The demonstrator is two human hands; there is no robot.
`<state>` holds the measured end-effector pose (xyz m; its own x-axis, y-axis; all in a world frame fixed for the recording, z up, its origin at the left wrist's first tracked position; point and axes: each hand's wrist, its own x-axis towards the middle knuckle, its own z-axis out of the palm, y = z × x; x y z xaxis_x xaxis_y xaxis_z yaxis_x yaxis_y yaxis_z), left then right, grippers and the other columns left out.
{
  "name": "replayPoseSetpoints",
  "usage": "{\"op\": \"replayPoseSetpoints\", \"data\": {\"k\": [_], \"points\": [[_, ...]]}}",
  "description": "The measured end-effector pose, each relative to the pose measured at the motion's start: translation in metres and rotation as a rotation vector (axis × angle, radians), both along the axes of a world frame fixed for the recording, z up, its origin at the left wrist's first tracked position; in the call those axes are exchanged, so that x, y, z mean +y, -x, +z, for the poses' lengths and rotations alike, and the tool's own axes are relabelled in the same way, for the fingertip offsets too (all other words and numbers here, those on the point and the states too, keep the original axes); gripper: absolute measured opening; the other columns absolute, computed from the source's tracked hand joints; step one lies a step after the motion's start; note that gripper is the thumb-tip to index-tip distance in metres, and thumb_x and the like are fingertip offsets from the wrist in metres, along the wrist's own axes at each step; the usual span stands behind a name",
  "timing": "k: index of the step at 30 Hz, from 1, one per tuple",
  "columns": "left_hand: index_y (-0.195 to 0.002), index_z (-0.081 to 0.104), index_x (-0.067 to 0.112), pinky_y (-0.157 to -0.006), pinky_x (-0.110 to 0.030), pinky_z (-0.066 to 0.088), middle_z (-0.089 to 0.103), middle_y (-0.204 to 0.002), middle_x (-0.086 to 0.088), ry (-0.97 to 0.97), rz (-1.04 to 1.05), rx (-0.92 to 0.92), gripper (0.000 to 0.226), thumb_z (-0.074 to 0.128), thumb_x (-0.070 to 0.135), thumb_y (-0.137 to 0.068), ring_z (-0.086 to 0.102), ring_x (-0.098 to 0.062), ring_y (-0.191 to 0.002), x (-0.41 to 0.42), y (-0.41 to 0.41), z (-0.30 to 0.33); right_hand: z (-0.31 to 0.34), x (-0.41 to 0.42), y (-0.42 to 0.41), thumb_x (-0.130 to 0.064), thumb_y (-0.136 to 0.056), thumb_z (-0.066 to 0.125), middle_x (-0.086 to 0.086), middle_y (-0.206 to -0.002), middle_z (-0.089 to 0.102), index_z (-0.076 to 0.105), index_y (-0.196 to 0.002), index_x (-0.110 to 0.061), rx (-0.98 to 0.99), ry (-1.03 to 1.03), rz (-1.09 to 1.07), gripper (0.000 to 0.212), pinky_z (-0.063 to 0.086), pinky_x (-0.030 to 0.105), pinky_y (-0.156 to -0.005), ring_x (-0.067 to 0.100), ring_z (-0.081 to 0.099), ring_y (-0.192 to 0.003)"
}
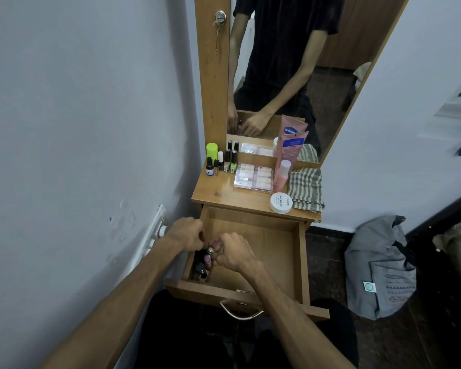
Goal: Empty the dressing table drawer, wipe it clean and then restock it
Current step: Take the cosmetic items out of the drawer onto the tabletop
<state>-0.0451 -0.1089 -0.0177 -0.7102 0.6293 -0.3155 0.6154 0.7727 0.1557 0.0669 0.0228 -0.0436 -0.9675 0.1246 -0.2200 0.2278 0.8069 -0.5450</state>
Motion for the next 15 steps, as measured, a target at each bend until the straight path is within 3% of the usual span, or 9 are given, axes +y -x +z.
{"op": "replayPoseSetpoints", "data": {"k": [4, 8, 15], "points": [[-0.1, 0.077, 0.022, -0.08, -0.029, 0.053, 0.075, -0.105, -0.002, 0.036, -0.016, 0.028, 0.023, 0.069, 0.028, -0.079, 0.069, -0.025, -0.103, 0.003, 0.003, -0.002, -0.006, 0.002, 0.003, -0.026, -0.08, 0.063, -0.001, -0.085, 0.075, 0.075, -0.096, -0.016, 0.015, -0.016, -0.021, 0.022, 0.059, 0.041, -0.078, 0.026, 0.069, -0.083], [-0.098, 0.076, 0.022, -0.075, -0.03, 0.049, 0.074, -0.103, -0.005, 0.043, -0.034, 0.072, 0.021, 0.069, 0.032, -0.08, 0.069, -0.027, -0.099, 0.006, 0.005, -0.006, -0.012, 0.007, 0.003, -0.027, -0.081, 0.064, -0.004, -0.088, 0.075, 0.074, -0.097, -0.022, 0.044, -0.011, -0.056, 0.02, 0.059, 0.037, -0.078, 0.022, 0.07, -0.086], [-0.11, 0.07, 0.018, -0.087, -0.034, 0.049, 0.071, -0.111, -0.008, 0.006, -0.07, 0.1, 0.033, 0.065, 0.043, -0.088, 0.066, -0.028, -0.106, 0.013, 0.006, -0.014, -0.018, 0.017, 0.0, -0.031, -0.08, 0.067, -0.005, -0.089, 0.075, 0.072, -0.094, -0.02, 0.046, 0.01, -0.089, 0.019, 0.057, 0.038, -0.078, 0.025, 0.07, -0.088]]}}
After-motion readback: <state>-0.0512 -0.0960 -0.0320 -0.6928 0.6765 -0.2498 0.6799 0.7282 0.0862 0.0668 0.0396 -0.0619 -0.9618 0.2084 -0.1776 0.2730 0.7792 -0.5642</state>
